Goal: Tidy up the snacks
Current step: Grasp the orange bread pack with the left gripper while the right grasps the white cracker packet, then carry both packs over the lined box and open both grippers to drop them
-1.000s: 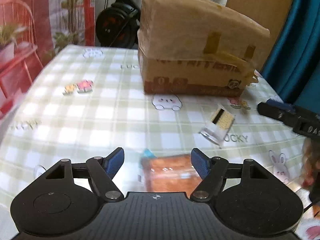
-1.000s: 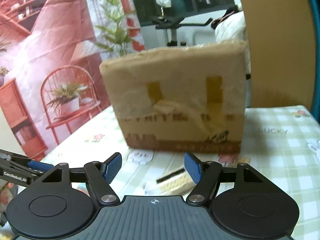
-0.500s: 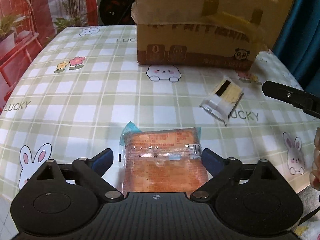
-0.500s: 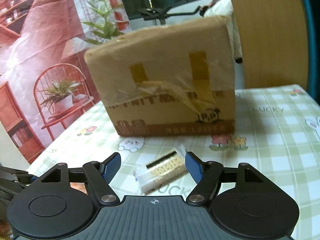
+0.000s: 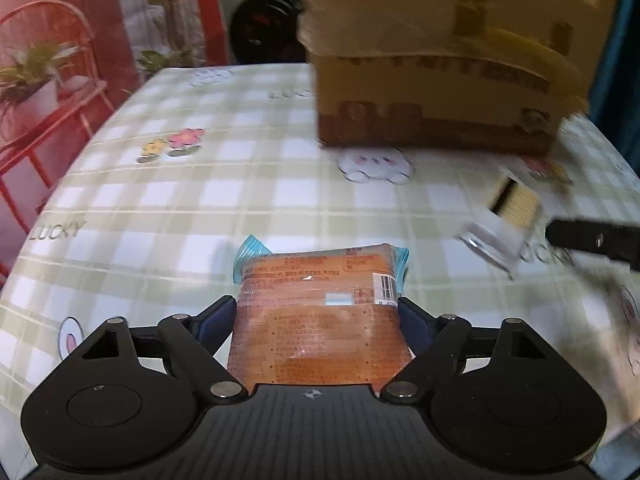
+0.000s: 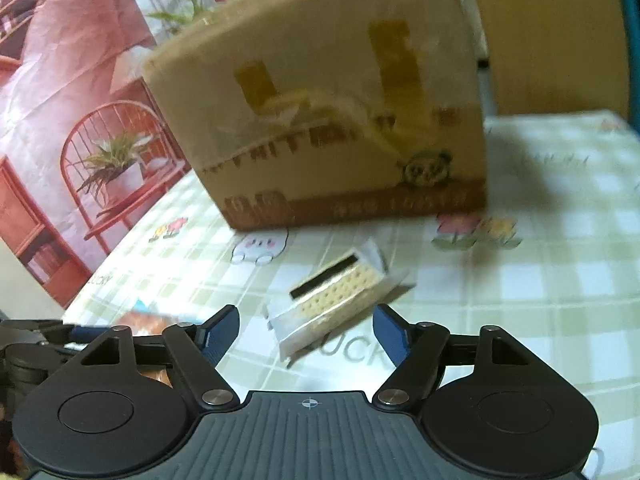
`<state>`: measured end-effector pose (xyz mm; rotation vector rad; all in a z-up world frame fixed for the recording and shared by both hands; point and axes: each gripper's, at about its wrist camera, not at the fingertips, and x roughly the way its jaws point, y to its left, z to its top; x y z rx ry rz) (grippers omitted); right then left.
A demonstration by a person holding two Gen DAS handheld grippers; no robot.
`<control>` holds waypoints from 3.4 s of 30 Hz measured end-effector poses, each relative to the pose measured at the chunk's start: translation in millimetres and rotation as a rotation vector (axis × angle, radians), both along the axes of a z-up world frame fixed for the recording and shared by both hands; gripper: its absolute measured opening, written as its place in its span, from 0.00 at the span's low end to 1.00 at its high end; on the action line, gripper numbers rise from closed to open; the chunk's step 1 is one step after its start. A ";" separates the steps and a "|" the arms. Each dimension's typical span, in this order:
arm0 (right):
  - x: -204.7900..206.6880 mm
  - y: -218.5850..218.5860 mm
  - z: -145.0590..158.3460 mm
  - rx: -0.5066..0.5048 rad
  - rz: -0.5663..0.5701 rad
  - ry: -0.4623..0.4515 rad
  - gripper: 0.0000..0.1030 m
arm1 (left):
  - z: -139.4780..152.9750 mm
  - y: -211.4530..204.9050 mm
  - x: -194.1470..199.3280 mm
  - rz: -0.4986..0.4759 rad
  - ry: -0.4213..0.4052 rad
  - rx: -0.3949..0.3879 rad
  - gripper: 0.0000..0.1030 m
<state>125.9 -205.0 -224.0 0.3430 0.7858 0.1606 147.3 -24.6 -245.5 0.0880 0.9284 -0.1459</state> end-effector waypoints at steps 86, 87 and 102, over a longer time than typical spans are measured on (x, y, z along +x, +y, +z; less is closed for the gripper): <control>56.0 -62.3 200.1 -0.308 -0.012 -0.541 0.42 | 197.6 -45.6 98.4 -0.132 -0.526 -0.246 0.75; 63.9 -63.5 200.4 -0.308 -0.011 -0.538 0.42 | 198.2 -47.7 105.3 -0.135 -0.528 -0.235 0.75; 180.5 -14.9 169.4 -0.315 0.100 -0.463 0.41 | 183.3 -55.5 192.9 -0.101 -0.425 -0.175 0.75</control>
